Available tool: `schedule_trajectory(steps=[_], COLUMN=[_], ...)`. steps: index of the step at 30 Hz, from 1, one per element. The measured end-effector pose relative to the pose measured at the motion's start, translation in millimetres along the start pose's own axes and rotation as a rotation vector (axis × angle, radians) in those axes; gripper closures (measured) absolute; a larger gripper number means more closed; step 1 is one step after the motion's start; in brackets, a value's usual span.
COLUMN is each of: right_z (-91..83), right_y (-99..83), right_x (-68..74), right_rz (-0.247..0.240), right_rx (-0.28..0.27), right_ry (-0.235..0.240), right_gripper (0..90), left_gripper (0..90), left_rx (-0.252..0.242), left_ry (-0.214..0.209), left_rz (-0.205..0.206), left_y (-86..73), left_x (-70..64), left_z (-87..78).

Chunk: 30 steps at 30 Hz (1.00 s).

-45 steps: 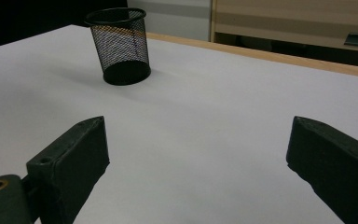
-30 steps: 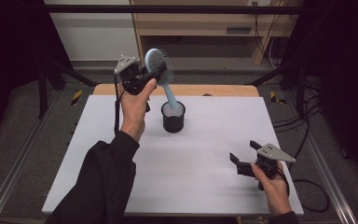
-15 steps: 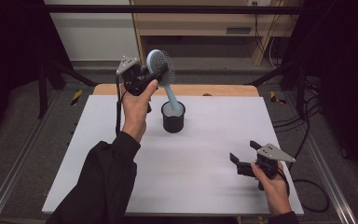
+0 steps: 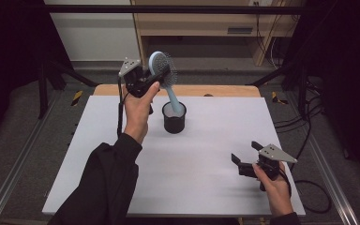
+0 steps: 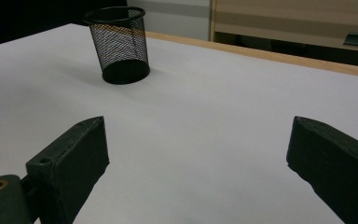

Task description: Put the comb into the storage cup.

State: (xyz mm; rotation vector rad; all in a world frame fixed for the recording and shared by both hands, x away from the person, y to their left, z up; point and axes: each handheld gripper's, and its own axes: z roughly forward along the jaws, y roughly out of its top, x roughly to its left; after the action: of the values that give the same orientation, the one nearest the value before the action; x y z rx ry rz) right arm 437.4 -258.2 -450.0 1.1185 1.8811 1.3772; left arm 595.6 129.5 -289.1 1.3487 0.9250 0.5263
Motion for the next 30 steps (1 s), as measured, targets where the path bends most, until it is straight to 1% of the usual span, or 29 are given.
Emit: schedule_trajectory(steps=[2, 4, 7, 10, 11, 12, 14, 19, 23, 28, 30], right_z=[0.3, 0.5, 0.6, 1.0, 1.2, 1.2, 1.7, 2.3, 3.3, 3.9, 3.6], right_y=[-0.1, -0.1, 0.0, -0.1, 0.0, 0.0, -0.1, -0.2, 0.0, 0.4, 0.4], right_x=[-0.1, 0.4, 0.9, 1.2, 1.5, 1.6, 1.6, 1.8, 3.9, 4.8, 4.8], right_rz=[-0.002, -0.011, -0.012, -0.015, -0.014, -0.014, -0.013, -0.009, -0.017, -0.019, -0.015], right_rx=[0.000, 0.002, 0.003, 0.004, 0.005, 0.005, 0.004, 0.007, 0.011, 0.009, 0.009], right_ry=[0.000, 0.000, 0.003, 0.004, 0.006, 0.006, 0.008, 0.009, 0.012, 0.013, 0.012], right_gripper=[5.7, 5.7, 5.7, 5.6, 5.6, 5.6, 5.6, 5.6, 5.6, 5.6, 5.6], left_gripper=[52.1, 52.1, 52.0, 52.0, 52.0, 52.0, 51.9, 51.9, 51.8, 51.8, 51.8], left_rx=[-0.002, -0.003, 0.004, 0.013, 0.019, 0.019, 0.026, 0.032, 0.034, 0.041, 0.045], left_ry=[0.000, 0.002, 0.014, 0.019, 0.028, 0.028, 0.033, 0.031, 0.035, 0.035, 0.035], left_rz=[-0.006, -0.004, 0.007, 0.008, 0.014, 0.014, 0.001, 0.007, 0.004, 0.007, 0.015], left_y=[-1.0, -2.2, -5.8, -10.0, -13.8, -13.8, -19.5, -26.0, -31.5, -35.6, -37.4], left_x=[0.2, 0.8, 2.4, 5.0, 7.2, 7.2, 10.8, 12.8, 15.3, 15.1, 13.9], left_z=[0.4, 1.4, 4.4, 7.9, 10.7, 10.7, 14.5, 18.5, 22.0, 24.0, 24.6])
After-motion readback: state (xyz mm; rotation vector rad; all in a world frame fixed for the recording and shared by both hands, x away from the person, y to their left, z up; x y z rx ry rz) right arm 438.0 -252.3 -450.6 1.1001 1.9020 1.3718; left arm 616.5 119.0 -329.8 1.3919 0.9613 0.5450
